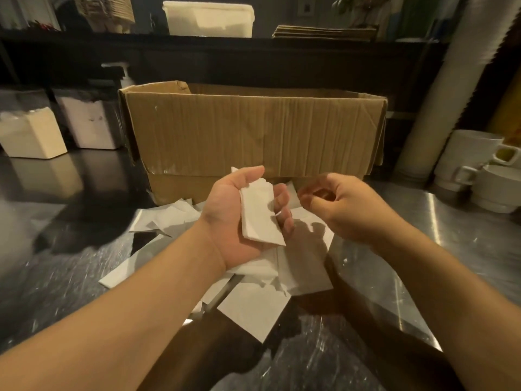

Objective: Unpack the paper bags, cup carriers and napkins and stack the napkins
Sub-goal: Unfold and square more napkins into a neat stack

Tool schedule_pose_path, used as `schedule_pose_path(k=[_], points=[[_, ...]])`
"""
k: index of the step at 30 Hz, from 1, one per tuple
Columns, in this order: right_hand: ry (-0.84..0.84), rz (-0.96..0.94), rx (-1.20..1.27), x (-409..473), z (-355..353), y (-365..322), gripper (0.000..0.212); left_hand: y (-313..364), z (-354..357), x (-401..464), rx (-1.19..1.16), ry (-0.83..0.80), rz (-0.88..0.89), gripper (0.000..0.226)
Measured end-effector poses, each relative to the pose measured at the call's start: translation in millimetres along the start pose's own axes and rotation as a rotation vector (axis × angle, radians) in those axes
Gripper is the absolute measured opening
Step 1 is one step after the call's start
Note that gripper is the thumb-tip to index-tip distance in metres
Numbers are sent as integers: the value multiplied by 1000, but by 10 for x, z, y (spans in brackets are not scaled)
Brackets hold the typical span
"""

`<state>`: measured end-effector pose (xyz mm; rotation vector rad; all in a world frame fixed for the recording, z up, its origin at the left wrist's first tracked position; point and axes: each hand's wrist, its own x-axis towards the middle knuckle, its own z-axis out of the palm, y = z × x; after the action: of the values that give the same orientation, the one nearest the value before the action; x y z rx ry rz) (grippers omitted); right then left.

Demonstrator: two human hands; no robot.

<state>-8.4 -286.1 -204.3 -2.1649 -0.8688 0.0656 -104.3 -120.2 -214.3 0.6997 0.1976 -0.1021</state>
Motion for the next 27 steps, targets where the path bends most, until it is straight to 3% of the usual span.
schedule_pose_path(k=[3,6,15,21,27], points=[[-184,162,-187,19,9,6,25,15,3,4,-28,40,50,39],[-284,209,-249,-18,74,-24,33,43,-3,8,-28,65,97,37],[-260,212,-136,-105,339,-125,33,89,-3,1,12,44,140,38],[-276,142,-453,-221,414,-209,92,100,-16,0,21,36,141,39],[-397,-27,-368,-225,300,-233,74,133,-11,-7,-23,26,189,43]])
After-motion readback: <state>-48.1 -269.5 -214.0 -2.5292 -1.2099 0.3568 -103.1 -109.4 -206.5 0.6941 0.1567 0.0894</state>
